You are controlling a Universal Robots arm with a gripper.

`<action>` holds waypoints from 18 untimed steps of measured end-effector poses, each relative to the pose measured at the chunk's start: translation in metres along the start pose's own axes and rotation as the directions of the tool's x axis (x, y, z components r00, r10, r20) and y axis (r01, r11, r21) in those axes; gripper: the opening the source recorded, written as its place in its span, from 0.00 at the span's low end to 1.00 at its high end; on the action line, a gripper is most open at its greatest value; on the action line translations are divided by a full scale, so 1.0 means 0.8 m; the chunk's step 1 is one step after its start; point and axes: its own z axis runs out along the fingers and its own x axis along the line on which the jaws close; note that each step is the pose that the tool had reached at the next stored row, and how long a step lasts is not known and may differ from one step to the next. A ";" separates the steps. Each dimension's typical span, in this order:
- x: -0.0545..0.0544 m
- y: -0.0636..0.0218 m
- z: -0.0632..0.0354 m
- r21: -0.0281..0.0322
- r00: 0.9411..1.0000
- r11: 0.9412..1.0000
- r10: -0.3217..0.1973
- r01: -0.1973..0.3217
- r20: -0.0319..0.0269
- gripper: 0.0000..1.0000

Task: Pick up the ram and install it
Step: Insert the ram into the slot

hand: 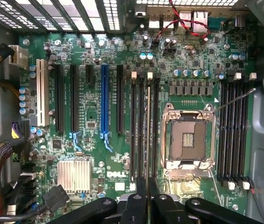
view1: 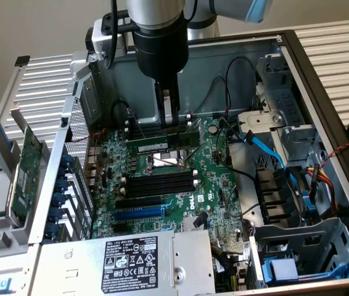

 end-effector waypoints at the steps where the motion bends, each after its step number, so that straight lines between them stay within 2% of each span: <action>1: 0.000 0.000 0.001 0.000 1.000 1.000 0.000 0.000 0.000 0.13; 2: 0.000 0.000 0.001 -0.001 1.000 1.000 0.001 -0.001 0.000 0.13; 3: 0.000 0.000 0.002 -0.005 1.000 1.000 0.002 -0.002 0.000 0.13; 4: 0.000 0.000 0.002 -0.012 1.000 1.000 0.003 -0.003 0.000 0.13; 5: 0.000 0.000 0.003 -0.023 1.000 1.000 0.005 -0.005 -0.001 0.13; 6: 0.000 0.000 0.003 -0.031 1.000 1.000 0.006 -0.006 -0.001 0.13; 7: 0.000 0.000 0.004 -0.034 1.000 0.999 0.006 -0.006 -0.001 0.13; 11: 0.000 0.000 0.008 -0.034 1.000 0.999 0.006 -0.006 -0.001 0.13; 15: 0.000 0.001 0.011 -0.034 1.000 0.999 0.005 -0.006 -0.006 0.13; 16: 0.000 0.001 0.012 -0.033 1.000 0.999 0.005 -0.006 -0.009 0.13; 18: 0.000 0.001 0.012 -0.034 1.000 0.999 0.005 -0.005 -0.018 0.13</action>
